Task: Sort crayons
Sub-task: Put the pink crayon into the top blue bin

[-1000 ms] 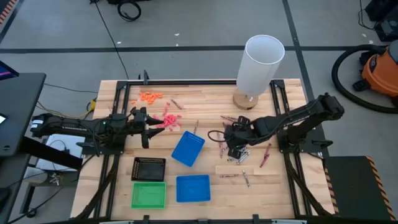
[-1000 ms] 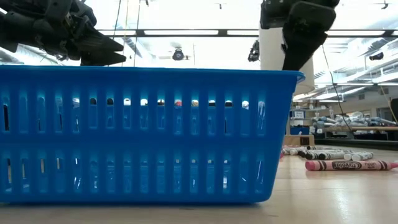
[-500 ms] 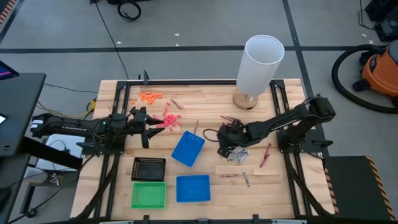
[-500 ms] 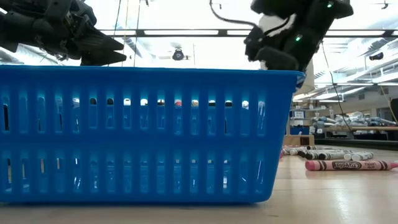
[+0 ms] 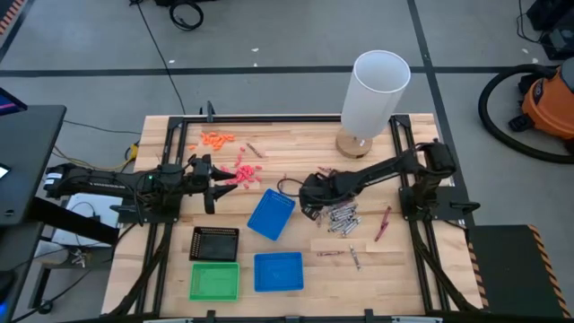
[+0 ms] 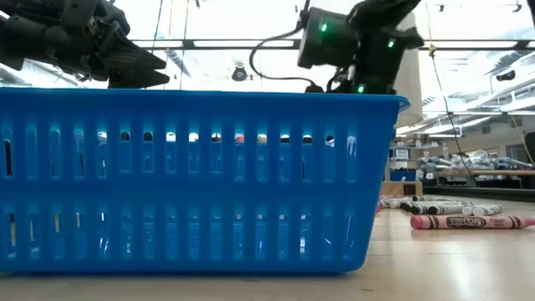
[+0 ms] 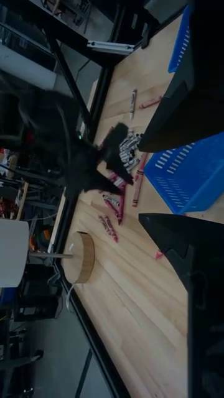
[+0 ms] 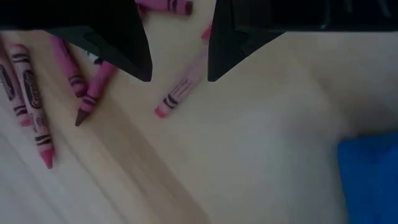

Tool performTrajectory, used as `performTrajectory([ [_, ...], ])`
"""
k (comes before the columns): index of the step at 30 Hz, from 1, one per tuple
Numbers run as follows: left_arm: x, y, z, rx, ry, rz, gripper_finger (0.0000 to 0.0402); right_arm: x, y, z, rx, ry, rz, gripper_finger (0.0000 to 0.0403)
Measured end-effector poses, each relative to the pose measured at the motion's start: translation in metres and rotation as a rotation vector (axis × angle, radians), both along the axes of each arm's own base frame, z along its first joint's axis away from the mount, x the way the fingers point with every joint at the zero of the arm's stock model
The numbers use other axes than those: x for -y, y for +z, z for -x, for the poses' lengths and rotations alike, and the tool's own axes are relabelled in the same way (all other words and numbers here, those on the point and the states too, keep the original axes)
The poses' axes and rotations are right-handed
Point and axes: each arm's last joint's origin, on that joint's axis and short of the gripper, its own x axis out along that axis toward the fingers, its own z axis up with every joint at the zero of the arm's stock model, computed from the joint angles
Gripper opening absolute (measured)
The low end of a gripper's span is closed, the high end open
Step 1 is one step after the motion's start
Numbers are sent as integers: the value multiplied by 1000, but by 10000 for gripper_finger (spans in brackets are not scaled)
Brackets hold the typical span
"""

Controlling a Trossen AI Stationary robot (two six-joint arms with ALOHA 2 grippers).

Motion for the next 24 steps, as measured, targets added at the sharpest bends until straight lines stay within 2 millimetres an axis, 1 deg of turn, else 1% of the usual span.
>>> performTrajectory([
  [7, 0, 0, 0, 0, 0, 0, 183, 2, -12, -5, -18, -1, -24, 155],
  [13, 0, 0, 0, -1, 0, 0, 183, 5, -21, -7, -31, 8, -40, 127],
  [24, 0, -2, 0, -16, 0, 0, 183, 17, -21, -9, -13, 25, -92, 69],
])
